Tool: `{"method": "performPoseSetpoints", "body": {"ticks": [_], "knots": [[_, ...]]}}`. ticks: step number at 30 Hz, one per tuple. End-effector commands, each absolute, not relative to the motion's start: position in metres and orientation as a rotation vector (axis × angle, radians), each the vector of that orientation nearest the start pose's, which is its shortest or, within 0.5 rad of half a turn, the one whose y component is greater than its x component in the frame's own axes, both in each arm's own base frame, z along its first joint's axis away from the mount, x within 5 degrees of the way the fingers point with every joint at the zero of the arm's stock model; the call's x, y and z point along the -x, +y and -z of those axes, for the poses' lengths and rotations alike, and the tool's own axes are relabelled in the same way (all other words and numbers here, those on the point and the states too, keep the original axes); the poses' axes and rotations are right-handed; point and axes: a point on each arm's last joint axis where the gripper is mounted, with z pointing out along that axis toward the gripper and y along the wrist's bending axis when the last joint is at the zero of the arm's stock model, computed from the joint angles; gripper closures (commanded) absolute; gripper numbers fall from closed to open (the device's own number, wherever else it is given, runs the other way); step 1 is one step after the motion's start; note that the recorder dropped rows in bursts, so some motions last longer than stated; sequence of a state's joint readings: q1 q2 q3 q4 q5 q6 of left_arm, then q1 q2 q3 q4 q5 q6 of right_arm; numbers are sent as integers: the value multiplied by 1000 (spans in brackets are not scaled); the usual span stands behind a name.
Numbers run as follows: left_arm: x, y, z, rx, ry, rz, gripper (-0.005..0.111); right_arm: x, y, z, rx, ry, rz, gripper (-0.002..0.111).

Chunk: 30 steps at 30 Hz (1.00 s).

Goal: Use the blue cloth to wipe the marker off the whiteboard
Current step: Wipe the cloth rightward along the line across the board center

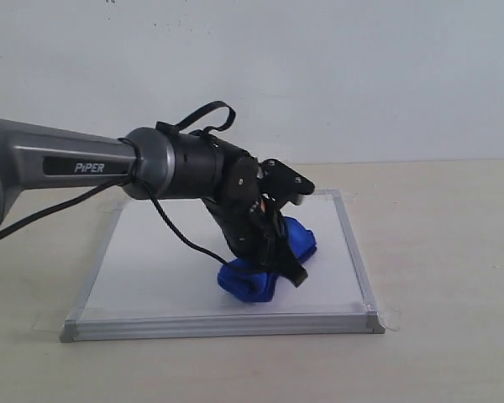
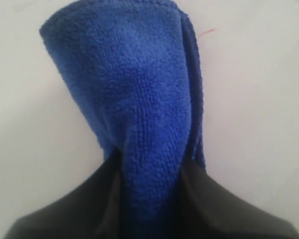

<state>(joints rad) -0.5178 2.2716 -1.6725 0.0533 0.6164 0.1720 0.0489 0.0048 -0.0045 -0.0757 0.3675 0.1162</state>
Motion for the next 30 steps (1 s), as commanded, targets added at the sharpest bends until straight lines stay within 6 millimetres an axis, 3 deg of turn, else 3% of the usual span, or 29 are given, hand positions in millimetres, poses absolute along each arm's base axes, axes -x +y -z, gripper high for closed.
{"method": "performPoseSetpoints", "body": {"ticks": [1,4,7,12,15,17,20,23,28,30], "knots": [[-439,-193,-133,-773,2572,-16,103,-53,0,-181,-20,1837,-31,108],[-449,-178,-135,-661,2563,8,103,-53,0,-181,-20,1837,-31,108],[-449,-184,-136,-629,2542,61,103,-53,0,-181,-20,1837,-31,108],[-431,-228,-127,-805,2489,122,103,-53,0,-181,-20,1837,-31,108],[-406,-274,-118,-972,2430,151,103,-53,0,-181,-20,1837,-31,108],[-389,-298,-124,-1045,2396,176,103,-53,0,-181,-20,1837,-31,108],[-378,-312,-130,-1103,2356,184,103,-53,0,-181,-20,1837,-31,108],[-395,-290,-124,-1092,2368,102,103,-53,0,-181,-20,1837,-31,108],[-443,-207,-120,-764,2501,-8,103,-53,0,-181,-20,1837,-31,108],[-449,-190,-117,-718,2540,-27,103,-53,0,-181,-20,1837,-31,108]]}}
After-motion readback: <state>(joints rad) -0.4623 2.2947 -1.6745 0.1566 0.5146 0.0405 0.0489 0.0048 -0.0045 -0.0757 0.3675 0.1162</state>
